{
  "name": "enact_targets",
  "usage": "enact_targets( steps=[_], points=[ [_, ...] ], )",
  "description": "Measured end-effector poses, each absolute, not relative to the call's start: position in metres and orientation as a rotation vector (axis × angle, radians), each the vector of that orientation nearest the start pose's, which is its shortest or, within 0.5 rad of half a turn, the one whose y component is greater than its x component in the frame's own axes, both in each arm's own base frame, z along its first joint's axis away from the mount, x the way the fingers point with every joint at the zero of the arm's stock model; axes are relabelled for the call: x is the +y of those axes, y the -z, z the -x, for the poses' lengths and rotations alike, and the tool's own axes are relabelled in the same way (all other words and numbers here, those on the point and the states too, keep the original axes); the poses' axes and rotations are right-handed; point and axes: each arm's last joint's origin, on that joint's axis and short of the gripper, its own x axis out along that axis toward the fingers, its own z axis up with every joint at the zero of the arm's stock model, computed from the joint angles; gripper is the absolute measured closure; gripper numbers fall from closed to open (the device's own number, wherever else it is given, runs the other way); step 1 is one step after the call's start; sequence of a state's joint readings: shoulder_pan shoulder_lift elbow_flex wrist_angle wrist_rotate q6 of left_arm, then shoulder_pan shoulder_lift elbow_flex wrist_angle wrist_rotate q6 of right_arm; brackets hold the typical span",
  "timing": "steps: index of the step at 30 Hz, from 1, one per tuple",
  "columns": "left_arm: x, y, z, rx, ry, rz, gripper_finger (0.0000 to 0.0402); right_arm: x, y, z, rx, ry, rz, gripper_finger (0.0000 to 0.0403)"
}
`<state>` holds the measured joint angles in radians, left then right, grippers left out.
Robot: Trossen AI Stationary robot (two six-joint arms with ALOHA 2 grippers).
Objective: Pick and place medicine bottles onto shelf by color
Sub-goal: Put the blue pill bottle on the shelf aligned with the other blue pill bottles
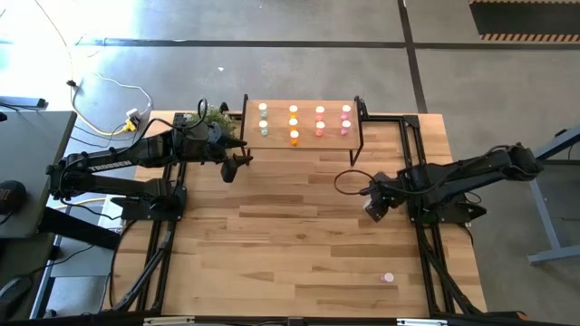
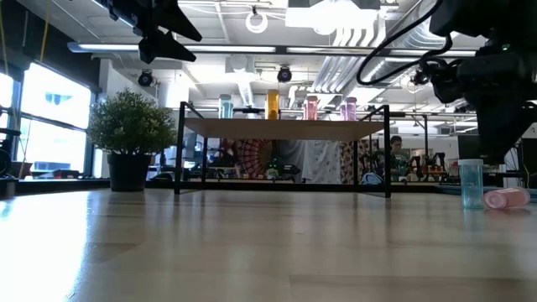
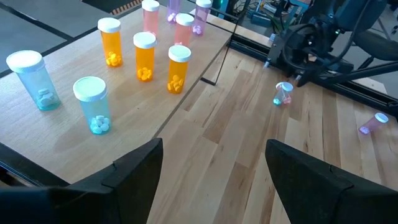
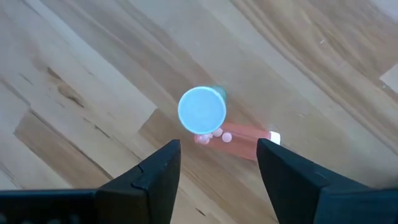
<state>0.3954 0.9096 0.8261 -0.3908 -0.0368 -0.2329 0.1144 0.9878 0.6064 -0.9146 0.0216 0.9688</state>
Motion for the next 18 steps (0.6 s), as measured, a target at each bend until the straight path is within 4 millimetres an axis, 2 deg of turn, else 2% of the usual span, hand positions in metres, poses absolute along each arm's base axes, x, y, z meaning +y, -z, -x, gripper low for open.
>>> enact_targets(
  steps=[7, 18],
  points=[
    [0.075, -0.307, -0.178, 0.419, -0.478, 0.310, 0.0126, 0.013, -0.197, -0.155, 1.158, 0.545, -0.766, 0.0175],
    [0.075, -0.307, -0.178, 0.419, -0.478, 0.310, 0.0126, 0.013, -0.190, -0.163, 1.159, 0.594, -0.753, 0.0174]
  ],
)
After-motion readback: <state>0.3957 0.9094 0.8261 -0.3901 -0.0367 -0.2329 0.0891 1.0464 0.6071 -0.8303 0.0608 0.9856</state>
